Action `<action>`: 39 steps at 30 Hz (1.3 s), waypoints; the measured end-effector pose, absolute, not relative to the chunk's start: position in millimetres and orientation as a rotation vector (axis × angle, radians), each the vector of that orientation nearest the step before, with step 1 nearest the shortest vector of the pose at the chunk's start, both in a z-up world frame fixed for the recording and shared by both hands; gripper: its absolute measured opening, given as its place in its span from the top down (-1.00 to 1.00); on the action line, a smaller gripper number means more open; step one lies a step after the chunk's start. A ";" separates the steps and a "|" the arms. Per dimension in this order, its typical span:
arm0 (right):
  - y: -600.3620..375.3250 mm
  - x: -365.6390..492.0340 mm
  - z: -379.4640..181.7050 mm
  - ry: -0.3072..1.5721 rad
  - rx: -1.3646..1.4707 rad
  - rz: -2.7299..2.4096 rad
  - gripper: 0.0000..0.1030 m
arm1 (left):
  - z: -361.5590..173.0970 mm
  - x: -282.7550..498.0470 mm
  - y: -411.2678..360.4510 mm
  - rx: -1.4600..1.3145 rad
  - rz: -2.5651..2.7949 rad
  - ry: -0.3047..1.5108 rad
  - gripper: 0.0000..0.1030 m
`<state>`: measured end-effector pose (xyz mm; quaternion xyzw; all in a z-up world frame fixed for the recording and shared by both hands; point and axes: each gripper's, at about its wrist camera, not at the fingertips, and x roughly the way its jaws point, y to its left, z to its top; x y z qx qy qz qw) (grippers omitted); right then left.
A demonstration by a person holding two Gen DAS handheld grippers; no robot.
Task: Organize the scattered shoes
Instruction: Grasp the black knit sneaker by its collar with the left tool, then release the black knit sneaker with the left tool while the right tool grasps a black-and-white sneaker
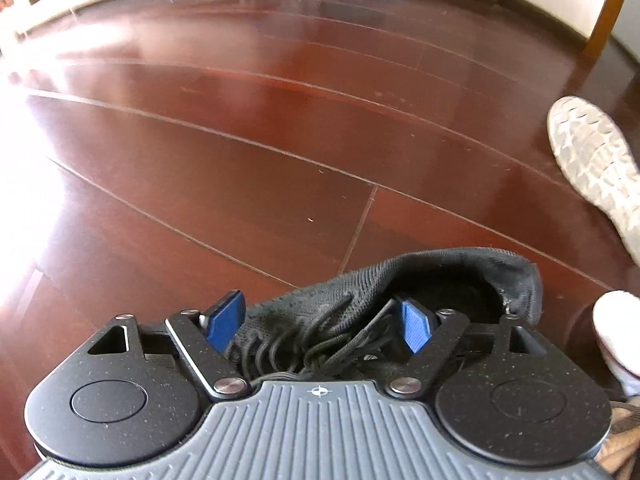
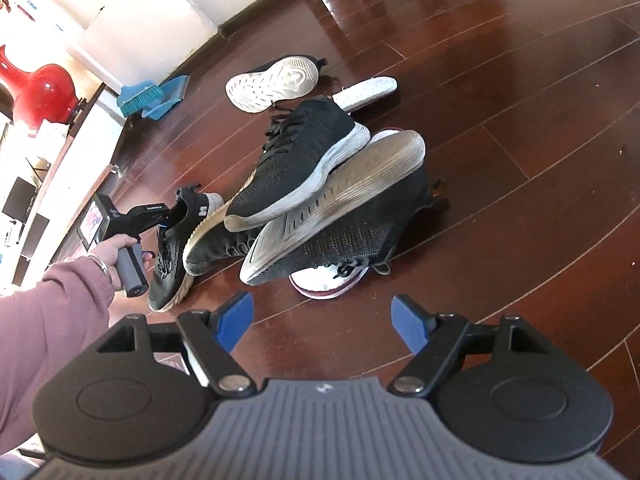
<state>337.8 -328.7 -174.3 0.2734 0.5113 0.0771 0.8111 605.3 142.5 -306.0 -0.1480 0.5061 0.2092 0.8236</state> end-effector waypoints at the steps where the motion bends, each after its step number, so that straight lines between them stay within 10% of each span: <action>1: -326.6 339.1 -174.6 1.093 0.584 0.170 -0.54 | -303.7 605.6 142.5 -0.304 0.426 1.074 -0.24; 4: -320.0 342.4 -174.4 1.092 0.581 0.191 -0.54 | -295.3 606.0 144.1 -0.293 0.391 1.072 0.28; 9: -311.4 344.2 -175.2 1.091 0.568 0.237 -0.53 | -277.0 599.7 150.7 -0.274 0.341 1.095 0.44; 39: -327.4 350.1 -130.2 0.876 0.697 0.427 -0.54 | -102.6 427.1 90.0 -0.368 0.115 1.077 0.55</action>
